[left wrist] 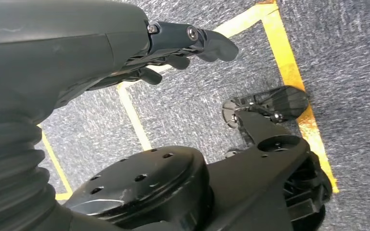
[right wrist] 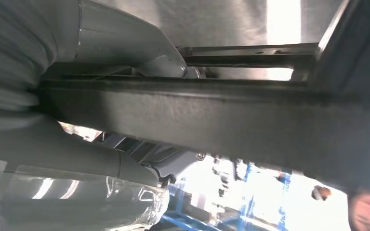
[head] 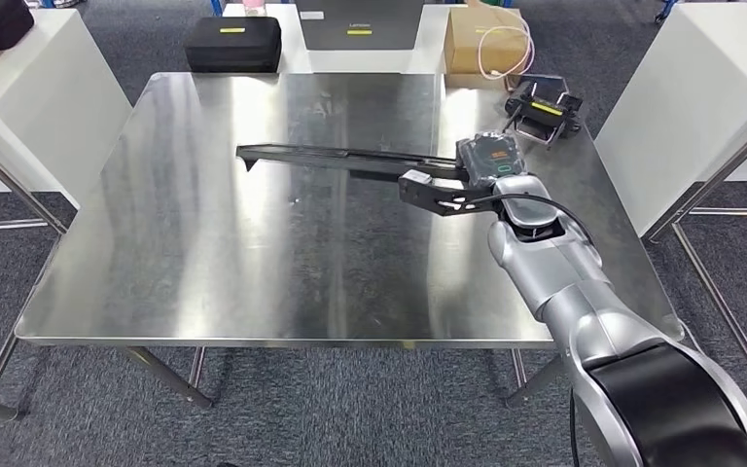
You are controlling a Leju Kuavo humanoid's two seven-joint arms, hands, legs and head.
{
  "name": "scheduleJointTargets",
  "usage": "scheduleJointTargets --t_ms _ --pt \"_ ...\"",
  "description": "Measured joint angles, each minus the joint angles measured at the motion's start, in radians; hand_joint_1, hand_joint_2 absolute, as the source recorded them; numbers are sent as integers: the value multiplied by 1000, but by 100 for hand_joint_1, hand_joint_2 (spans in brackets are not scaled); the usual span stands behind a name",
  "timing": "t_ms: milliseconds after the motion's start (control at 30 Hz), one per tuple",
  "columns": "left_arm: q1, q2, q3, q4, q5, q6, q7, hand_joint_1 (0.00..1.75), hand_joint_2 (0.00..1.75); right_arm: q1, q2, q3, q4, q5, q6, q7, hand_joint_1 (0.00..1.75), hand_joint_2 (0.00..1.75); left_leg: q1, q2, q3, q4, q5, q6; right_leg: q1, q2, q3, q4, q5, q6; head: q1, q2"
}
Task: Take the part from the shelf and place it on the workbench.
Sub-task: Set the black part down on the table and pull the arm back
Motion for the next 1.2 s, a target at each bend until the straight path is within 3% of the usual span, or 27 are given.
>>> scheduleJointTargets --t_ms 67,133,233,267,300,333,400,467,533,633,767,800,867,933,1000,1067,1200 --pt "-1 0 0 0 -4 3 -4 0 175 -3 -7 -17 5 -1 -2 13 161 175 -2 -1 16 -5 1 16 3 0 2 13 -6 13 0 0" --pt "-1 -1 0 0 -8 12 -12 0 175 -7 -16 -30 10 0 -5 15 161 175 -1 -2 34 -8 -5 29 2 -1 -28 74 -24 20 1 0" --pt "-5 -1 2 0 -8 33 -29 0 175 -10 -29 -43 18 2 -9 17 161 175 -1 -2 53 -9 -24 39 -2 -2 -151 264 -80 20 3 0" --pt "-5 -2 3 0 -6 39 -34 0 175 -8 -33 -47 21 3 -9 19 161 175 -1 -4 60 -9 -33 39 -3 -2 -185 303 -91 21 4 0" --pt "-4 -2 4 0 -4 44 -39 0 175 -5 -38 -50 24 4 -9 20 161 175 -1 -6 71 -9 -43 38 -4 -2 -203 307 -86 25 5 0" --pt "-3 -2 6 0 -1 50 -46 0 175 -3 -42 -53 27 5 -9 21 161 175 -2 -8 85 -9 -54 36 -5 -2 -201 272 -63 32 5 0" --pt "-2 -4 13 0 8 58 -65 0 175 -1 -50 -58 32 8 -9 23 161 175 -3 -9 114 -8 -75 29 -7 -7 -162 127 26 49 7 0" --pt "-5 -6 23 0 20 59 -107 0 175 0 -57 -63 34 9 -9 24 161 175 -6 -9 130 -9 -91 19 -1 -11 -129 23 89 42 7 0" --pt "-10 -8 32 -1 29 65 -191 0 175 4 -64 -70 33 13 -10 23 161 175 -8 -9 132 -7 -96 11 3 -12 -118 5 99 18 6 0" --pt "-13 -11 40 -2 26 92 -314 0 175 16 -77 -79 31 20 -11 19 161 175 -8 -7 136 -7 -92 14 -3 -8 -109 3 101 12 3 0" --pt "-15 -15 45 -4 13 161 -382 0 175 31 -83 -83 29 25 -11 9 0 0 -8 -3 143 -11 -91 19 -5 4 -108 -1 94 4 2 0" --pt "-15 -17 45 -5 7 183 -396 0 175 36 -84 -85 29 26 -11 6 0 0 -8 -1 144 -12 -91 20 -5 6 -108 -2 92 1 2 0" --pt "-16 -20 45 -7 -3 208 -409 0 87 45 -87 -89 29 27 -11 1 0 0 -7 2 149 -21 -98 31 -4 8 -108 -2 90 -3 2 0" --pt "-16 -21 45 -7 -5 213 -399 0 0 53 -89 -91 29 28 -12 -5 0 0 -7 4 158 -37 -113 56 -1 9 -107 -2 89 -5 2 0" --pt "-16 -22 46 -7 6 201 -375 0 0 57 -90 -93 29 29 -12 -10 0 0 -6 5 165 -46 -122 66 2 9 -106 -3 88 -6 2 0" --pt "-16 -23 52 -7 27 169 -349 0 0 58 -89 -94 29 30 -11 -12 0 0 -4 5 166 -46 -120 55 3 9 -103 -2 88 -7 2 0" --pt "-16 -23 71 -7 45 134 -279 0 0 57 -89 -95 29 33 -9 -12 0 0 0 5 167 -46 -114 22 5 9 -102 -2 91 -10 2 0"
